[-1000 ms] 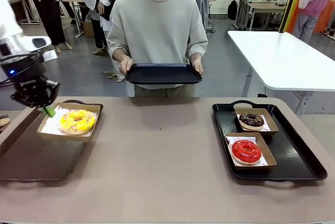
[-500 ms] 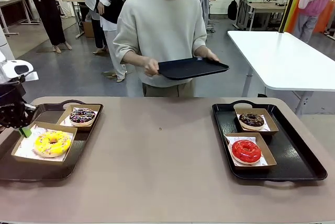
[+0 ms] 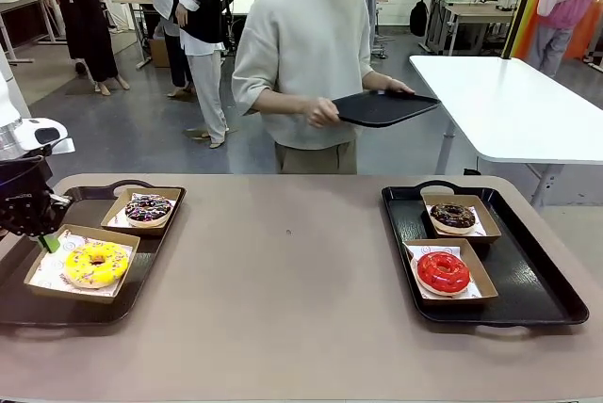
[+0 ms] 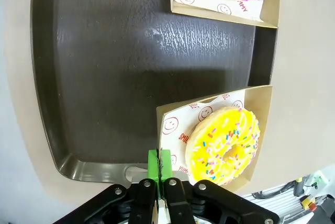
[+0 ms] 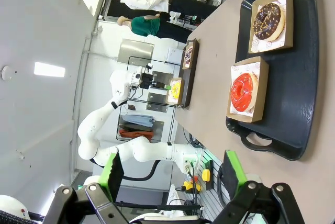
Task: Individually package the donuts and arrange them on the tray.
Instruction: Place the picked Paper togo box on the Handle tray.
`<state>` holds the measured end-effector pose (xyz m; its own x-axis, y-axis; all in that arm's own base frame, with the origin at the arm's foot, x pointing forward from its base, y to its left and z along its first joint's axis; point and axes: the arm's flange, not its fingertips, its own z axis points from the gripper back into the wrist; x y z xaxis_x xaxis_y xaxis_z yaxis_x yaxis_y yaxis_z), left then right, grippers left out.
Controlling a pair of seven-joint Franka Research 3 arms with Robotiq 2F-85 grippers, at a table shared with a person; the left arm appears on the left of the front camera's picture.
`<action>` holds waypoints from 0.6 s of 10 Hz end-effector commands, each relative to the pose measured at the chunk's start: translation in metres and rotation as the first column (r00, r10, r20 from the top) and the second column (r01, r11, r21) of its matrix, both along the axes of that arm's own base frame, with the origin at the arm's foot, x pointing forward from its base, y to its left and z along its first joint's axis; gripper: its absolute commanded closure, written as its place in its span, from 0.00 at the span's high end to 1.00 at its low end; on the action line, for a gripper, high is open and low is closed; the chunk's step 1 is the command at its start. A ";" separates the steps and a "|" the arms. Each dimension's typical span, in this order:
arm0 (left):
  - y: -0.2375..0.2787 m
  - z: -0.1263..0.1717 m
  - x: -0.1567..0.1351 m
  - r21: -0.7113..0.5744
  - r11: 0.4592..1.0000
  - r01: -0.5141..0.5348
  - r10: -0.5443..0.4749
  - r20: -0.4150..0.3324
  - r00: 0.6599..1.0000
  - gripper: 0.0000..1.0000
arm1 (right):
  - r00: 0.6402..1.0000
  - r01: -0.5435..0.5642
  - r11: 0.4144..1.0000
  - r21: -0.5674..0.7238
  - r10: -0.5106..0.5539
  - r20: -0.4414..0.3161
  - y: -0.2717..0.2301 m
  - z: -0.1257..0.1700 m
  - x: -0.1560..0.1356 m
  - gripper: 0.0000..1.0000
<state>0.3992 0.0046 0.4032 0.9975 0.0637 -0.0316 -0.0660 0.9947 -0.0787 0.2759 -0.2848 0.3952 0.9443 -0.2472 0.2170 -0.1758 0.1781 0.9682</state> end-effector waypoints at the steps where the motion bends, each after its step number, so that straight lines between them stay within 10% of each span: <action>1: 0.000 0.005 -0.003 -0.002 1.000 0.000 0.000 -0.001 1.000 0.01 | 1.000 -0.004 1.000 0.005 0.004 0.017 -0.002 0.001 -0.001 1.00; 6: 0.012 -0.013 0.013 -0.014 0.999 0.033 -0.033 -0.018 0.999 0.01 | 1.000 -0.004 1.000 0.005 0.004 0.017 -0.002 0.001 -0.001 1.00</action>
<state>0.4023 0.0072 0.3971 0.9973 0.0583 -0.0453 -0.0618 0.9948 -0.0805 0.2758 -0.2848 0.3952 0.9443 -0.2473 0.2170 -0.1758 0.1781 0.9682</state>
